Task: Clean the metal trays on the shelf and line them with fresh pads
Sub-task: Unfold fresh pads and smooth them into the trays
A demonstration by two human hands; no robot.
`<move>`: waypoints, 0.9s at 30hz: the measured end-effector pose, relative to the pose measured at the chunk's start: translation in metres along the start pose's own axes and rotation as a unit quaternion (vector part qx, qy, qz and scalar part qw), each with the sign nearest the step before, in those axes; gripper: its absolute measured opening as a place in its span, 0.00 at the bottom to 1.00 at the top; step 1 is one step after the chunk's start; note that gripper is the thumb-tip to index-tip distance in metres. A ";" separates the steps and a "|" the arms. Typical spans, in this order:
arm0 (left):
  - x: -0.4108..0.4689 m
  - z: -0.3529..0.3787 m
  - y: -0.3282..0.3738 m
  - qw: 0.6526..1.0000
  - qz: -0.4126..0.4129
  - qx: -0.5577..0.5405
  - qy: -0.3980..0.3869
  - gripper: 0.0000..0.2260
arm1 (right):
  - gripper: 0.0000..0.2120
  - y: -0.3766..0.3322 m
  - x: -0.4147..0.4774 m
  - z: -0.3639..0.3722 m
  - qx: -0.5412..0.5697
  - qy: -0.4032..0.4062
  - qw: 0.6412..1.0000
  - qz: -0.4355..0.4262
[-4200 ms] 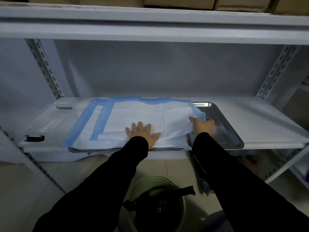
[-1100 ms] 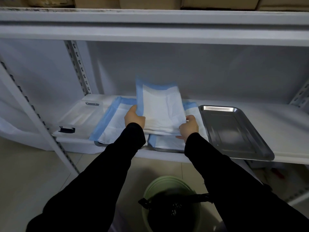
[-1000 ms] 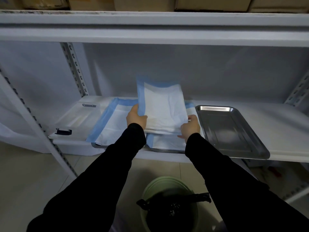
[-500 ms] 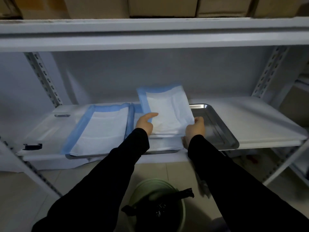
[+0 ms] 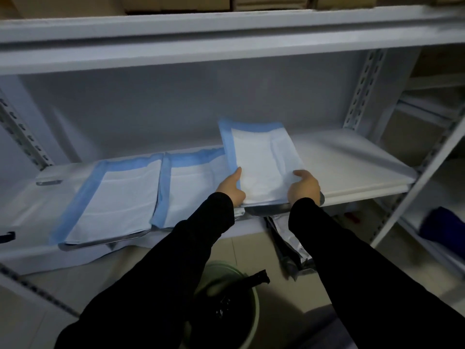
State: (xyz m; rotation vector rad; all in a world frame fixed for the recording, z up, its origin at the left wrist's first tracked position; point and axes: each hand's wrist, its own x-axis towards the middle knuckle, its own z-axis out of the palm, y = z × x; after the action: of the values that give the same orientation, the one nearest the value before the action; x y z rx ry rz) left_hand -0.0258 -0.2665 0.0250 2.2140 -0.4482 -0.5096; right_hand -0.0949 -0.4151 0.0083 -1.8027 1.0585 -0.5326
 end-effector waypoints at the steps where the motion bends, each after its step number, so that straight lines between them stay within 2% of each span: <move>1: 0.001 0.004 0.002 1.000 -0.001 0.006 -0.006 0.33 | 0.25 0.003 0.002 -0.002 -0.004 0.008 1.000 0.008; 4: 0.003 0.014 0.006 1.000 -0.007 0.024 -0.018 0.32 | 0.24 0.011 0.006 -0.006 -0.023 0.023 0.999 0.015; 8: 0.005 0.024 0.008 0.997 -0.009 0.075 -0.008 0.30 | 0.23 0.017 0.008 -0.010 -0.140 0.028 0.990 -0.007; 14: 0.008 0.026 0.004 0.991 0.006 0.136 0.007 0.24 | 0.22 0.024 0.015 -0.006 -0.230 0.024 0.973 0.000; 19: 0.006 0.027 0.003 0.960 0.014 0.278 -0.005 0.17 | 0.22 0.028 0.018 -0.004 -0.244 0.039 0.969 -0.008; 22: 0.001 0.027 0.003 0.936 0.033 0.349 -0.028 0.19 | 0.23 0.024 0.015 -0.004 -0.254 0.042 0.966 -0.004; 24: -0.003 0.026 0.002 0.929 0.041 0.365 -0.040 0.26 | 0.25 0.020 0.011 -0.003 -0.270 0.047 0.962 -0.012; 27: -0.005 0.025 0.000 0.926 0.045 0.370 -0.065 0.32 | 0.27 0.012 0.005 0.001 -0.291 0.049 0.953 -0.063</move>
State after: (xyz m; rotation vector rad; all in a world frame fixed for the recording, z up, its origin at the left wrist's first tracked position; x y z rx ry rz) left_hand -0.0424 -0.2798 0.0111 2.8651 -0.9293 -0.4880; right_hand -0.0963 -0.4212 -0.0038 -2.3919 1.2646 -0.4122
